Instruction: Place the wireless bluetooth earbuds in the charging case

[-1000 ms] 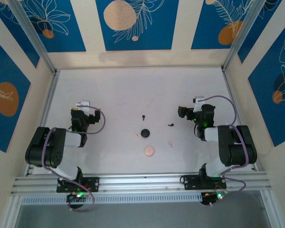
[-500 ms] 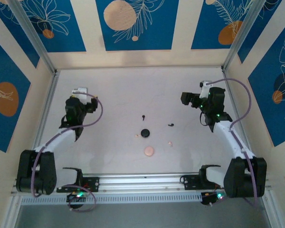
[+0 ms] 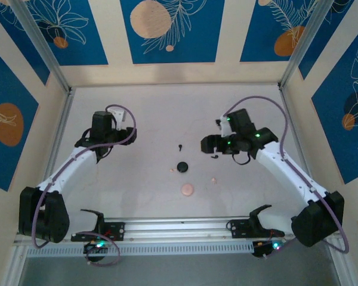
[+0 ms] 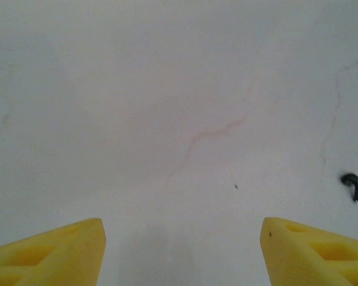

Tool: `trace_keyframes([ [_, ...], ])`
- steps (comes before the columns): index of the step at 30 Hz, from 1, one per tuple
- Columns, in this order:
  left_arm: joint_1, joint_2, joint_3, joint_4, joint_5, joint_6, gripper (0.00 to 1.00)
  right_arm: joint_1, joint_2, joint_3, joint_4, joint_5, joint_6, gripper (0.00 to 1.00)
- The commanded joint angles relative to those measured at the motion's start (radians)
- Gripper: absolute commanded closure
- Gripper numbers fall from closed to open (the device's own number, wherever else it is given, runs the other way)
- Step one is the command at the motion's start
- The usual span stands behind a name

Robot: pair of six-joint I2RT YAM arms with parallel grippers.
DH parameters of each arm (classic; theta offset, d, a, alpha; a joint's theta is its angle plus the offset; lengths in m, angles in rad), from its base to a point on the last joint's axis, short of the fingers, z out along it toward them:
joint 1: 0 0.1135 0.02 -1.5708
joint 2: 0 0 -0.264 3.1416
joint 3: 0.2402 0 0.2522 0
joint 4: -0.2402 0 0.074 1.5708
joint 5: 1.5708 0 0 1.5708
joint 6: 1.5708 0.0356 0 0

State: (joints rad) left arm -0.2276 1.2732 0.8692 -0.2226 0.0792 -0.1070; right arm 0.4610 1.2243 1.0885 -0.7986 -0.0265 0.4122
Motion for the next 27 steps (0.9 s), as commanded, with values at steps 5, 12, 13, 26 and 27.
trace_keyframes([
  [5, -0.007, 0.008, 0.009, -0.118, 0.073, -0.066, 0.32, 0.256, 0.13, 0.076, -0.281, 0.073, 0.238, 0.23],
  [12, -0.008, 0.032, 0.002, -0.102, 0.067, -0.092, 0.32, 0.391, 0.283, 0.066, -0.26, 0.025, 0.44, 0.25],
  [13, -0.007, 0.034, 0.004, -0.098, 0.061, -0.094, 0.32, 0.396, 0.307, 0.069, -0.255, 0.024, 0.456, 0.25],
  [26, -0.007, 0.099, 0.044, -0.063, 0.076, -0.094, 0.33, 0.415, 0.604, 0.188, -0.208, 0.029, 0.493, 0.29],
  [27, -0.007, 0.1, 0.043, -0.06, 0.078, -0.094, 0.33, 0.413, 0.624, 0.196, -0.214, 0.03, 0.49, 0.3],
])
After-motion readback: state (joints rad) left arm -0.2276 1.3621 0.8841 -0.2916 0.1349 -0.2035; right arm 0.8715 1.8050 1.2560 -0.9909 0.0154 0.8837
